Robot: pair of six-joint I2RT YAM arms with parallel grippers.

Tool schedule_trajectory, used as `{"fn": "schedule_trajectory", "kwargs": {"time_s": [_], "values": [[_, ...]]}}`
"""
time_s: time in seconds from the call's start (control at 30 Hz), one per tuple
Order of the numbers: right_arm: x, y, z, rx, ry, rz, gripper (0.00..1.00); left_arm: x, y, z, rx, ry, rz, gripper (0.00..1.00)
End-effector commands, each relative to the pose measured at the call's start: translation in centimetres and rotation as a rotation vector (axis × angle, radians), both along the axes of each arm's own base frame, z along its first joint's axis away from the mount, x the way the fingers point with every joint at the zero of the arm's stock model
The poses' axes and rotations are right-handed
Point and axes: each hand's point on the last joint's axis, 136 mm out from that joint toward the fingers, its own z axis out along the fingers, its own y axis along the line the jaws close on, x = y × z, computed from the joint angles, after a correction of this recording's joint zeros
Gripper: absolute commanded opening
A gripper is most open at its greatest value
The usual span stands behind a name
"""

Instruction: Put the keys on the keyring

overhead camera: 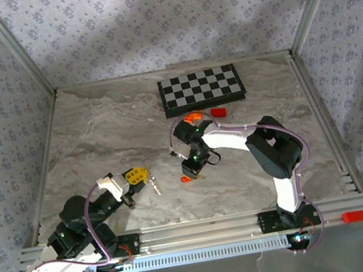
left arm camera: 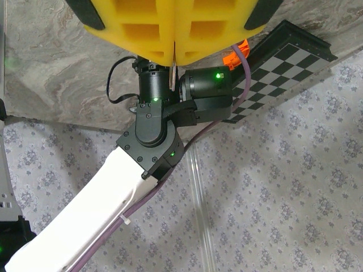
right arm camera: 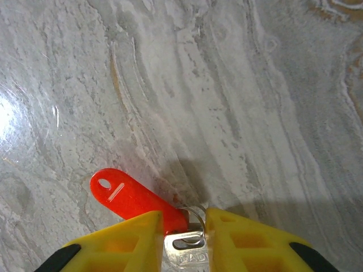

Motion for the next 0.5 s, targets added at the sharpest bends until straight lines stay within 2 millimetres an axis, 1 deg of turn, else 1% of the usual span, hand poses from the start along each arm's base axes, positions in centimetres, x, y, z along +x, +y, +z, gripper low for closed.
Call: {"fn": "schedule_trajectory", "kwargs": {"time_s": [0.0,0.2,0.37,0.47], "values": [[-0.69,-0.82,0.03,-0.031,0.006,0.016,0.25,-0.25,0.1,1.38,-0.05,-0.027,-0.008,0.0],[-0.9,-1.3,0.09,-0.049,-0.02,0.015,0.21,-0.3,0.1,1.5,-0.054,-0.03,-0.01,0.0],[-0.64,-1.21,0.54,-0.05,-0.053,0.02,0.19,-0.26,0.1,1.47,-0.053,-0.028,-0.008,0.0],[-0.55,-1.27,0.41,-0.06,-0.065,0.027,0.18,-0.28,0.11,1.55,-0.055,-0.031,-0.009,0.0]]}}
